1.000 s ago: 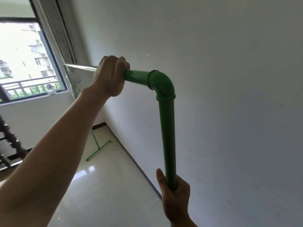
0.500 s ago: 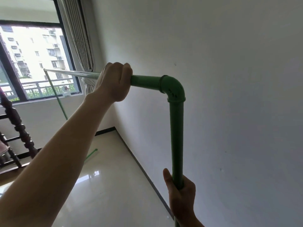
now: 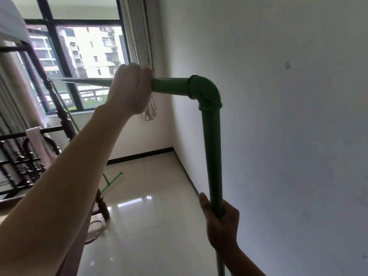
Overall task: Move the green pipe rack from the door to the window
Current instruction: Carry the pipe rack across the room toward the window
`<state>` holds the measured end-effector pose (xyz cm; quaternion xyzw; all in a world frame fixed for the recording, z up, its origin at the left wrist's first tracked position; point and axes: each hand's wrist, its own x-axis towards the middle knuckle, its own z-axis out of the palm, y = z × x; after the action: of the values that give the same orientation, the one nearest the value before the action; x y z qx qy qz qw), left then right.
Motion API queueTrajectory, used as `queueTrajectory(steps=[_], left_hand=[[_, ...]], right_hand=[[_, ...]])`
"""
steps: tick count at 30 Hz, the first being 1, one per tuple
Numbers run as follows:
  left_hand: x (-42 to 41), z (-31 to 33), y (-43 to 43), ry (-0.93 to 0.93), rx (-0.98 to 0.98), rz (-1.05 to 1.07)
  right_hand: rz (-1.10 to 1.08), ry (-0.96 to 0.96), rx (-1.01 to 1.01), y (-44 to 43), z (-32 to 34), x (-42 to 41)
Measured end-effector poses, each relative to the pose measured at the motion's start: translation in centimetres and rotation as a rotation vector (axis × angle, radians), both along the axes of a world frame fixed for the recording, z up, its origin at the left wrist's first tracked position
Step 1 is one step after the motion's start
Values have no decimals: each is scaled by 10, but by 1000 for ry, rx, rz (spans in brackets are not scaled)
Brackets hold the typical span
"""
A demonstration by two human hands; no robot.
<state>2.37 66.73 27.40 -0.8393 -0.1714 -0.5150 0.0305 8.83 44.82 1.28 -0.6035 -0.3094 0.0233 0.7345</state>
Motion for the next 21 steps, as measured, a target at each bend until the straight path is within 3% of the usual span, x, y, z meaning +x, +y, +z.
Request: queueTrajectory(steps=[5,16,21], left_hand=[[33,4,35,87,178,-68],[173,-7,111,260,222,179],[221,-7,160,212,265,227]], right_hand=[[85,-1,-13,46,1,51],[232,110,-34,135,-11,201],[253,119,-29,183,-12,248]])
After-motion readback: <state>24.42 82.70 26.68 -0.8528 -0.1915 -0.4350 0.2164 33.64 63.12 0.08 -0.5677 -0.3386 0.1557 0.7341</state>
